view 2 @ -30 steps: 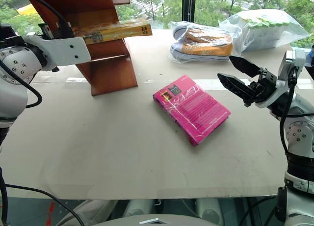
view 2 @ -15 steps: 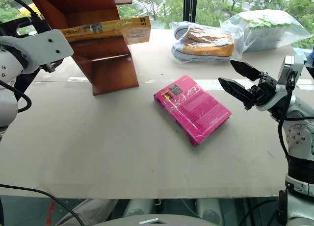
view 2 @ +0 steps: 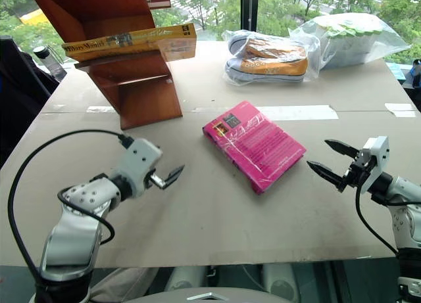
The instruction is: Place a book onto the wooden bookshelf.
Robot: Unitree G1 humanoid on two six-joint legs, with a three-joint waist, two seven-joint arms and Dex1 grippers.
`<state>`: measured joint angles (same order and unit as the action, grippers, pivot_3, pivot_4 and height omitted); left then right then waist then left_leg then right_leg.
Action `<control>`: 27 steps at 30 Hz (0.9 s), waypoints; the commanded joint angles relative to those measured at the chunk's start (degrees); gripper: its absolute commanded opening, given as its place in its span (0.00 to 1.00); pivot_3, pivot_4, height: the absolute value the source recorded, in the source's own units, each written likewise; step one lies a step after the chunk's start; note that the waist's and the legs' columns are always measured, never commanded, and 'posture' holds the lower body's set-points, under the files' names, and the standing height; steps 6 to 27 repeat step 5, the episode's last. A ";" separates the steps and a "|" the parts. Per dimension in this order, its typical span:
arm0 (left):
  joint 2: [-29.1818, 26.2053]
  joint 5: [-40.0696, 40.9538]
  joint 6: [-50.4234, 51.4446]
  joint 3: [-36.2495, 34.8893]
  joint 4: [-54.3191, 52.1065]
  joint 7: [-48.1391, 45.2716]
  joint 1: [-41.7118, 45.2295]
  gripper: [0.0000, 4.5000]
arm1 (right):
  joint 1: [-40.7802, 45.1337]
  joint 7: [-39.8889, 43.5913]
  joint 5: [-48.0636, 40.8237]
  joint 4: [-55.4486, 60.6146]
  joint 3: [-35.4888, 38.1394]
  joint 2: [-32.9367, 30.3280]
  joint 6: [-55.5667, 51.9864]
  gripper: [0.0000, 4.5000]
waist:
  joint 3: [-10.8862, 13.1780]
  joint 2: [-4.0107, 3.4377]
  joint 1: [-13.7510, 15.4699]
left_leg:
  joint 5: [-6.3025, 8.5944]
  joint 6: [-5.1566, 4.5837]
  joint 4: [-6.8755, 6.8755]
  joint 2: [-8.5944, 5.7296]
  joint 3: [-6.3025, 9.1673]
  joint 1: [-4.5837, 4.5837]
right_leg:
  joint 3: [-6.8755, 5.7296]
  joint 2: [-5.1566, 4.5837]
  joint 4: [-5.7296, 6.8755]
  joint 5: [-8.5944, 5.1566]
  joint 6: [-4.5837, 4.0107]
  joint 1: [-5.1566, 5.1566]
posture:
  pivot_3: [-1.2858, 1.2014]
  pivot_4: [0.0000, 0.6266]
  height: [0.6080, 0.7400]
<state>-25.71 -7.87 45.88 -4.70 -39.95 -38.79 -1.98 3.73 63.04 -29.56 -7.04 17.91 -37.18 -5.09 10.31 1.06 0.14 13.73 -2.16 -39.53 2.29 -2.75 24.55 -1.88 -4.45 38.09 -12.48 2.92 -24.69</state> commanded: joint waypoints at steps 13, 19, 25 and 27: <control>6.80 8.39 -11.00 -1.78 2.01 2.73 -10.07 0.99 | -1.06 2.14 4.35 -6.81 -0.44 -0.91 7.86 1.00 | -0.06 -0.02 0.40 | -0.01 0.02 -0.06 0.00 0.04 -0.22 | 0.11 -0.01 0.01 0.02 -0.06 0.17 | 0.52 0.24 0.64; 6.80 8.39 -11.00 -1.78 2.01 2.73 -10.07 0.99 | -1.06 2.14 4.35 -6.81 -0.44 -0.91 7.86 1.00 | -0.06 -0.02 0.40 | -0.01 0.02 -0.06 0.00 0.04 -0.22 | 0.11 -0.01 0.01 0.02 -0.06 0.17 | 0.52 0.24 0.64; 6.80 8.39 -11.00 -1.78 2.01 2.73 -10.07 0.99 | -1.06 2.14 4.35 -6.81 -0.44 -0.91 7.86 1.00 | -0.06 -0.02 0.40 | -0.01 0.02 -0.06 0.00 0.04 -0.22 | 0.11 -0.01 0.01 0.02 -0.06 0.17 | 0.52 0.24 0.64; 6.80 8.39 -11.00 -1.78 2.01 2.73 -10.07 0.99 | -1.06 2.14 4.35 -6.81 -0.44 -0.91 7.86 1.00 | -0.06 -0.02 0.40 | -0.01 0.02 -0.06 0.00 0.04 -0.22 | 0.11 -0.01 0.01 0.02 -0.06 0.17 | 0.52 0.24 0.64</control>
